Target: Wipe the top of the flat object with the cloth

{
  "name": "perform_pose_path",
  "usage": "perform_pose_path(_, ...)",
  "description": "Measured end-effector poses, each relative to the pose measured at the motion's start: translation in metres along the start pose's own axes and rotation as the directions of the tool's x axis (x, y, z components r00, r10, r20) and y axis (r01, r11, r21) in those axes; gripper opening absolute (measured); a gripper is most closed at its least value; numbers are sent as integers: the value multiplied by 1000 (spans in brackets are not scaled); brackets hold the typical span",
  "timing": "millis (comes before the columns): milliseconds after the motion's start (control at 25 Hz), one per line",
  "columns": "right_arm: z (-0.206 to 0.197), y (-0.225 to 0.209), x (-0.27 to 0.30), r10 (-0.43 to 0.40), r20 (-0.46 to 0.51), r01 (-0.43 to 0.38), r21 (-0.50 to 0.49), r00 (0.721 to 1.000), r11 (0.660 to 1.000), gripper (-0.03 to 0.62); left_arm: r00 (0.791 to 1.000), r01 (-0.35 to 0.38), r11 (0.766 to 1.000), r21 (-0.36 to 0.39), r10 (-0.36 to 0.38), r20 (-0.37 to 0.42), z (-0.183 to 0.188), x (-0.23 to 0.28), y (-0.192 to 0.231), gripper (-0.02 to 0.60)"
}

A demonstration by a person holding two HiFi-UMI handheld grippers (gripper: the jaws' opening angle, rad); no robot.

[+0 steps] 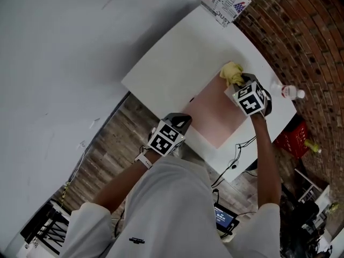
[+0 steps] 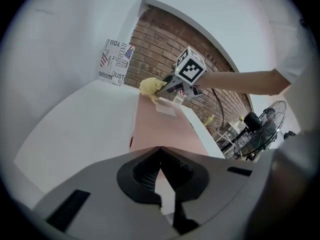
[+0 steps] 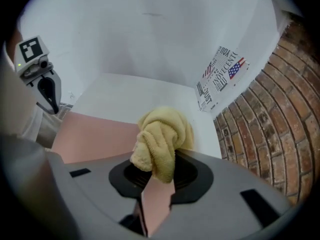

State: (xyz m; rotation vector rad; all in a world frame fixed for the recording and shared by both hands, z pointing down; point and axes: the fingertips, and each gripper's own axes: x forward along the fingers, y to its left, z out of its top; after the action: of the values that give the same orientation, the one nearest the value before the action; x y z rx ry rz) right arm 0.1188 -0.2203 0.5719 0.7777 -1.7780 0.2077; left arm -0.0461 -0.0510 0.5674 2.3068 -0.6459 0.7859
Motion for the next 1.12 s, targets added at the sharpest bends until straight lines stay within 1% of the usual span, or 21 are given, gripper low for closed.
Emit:
perform_pose_path(120,0,-22,14,-28,-16,28,27,999,999,95,1000,4,1000,-6,-4,-3,-2,1,-3,17)
perform_pose_path(240,-3,-36,31,-36,-44,38,53,998,998,98,1000,1,1000,-21,-1,-1,-4,-1,-5,17)
perform_pose_path(360,-6,-38,40,-38,-61,43,72,997,997,98,1000,-3,999,-35,3,2,-6,-1,-6,17)
perform_pose_path(480,-3,-32,38,-34,-56,37,60,998,997,98,1000,-10,999,-39,10,4,-6,-1,-5,17)
perform_pose_path(760,5,29,27,30,-47,-34,-79,998,996,100,1000,-25,999,-38,25,8,-6,-2,-6,17)
perform_pose_path(1120,9,119,8,139,-21,-141,-188,990,972,100,998,-62,997,-56,63,21,-14,-12,-5,17)
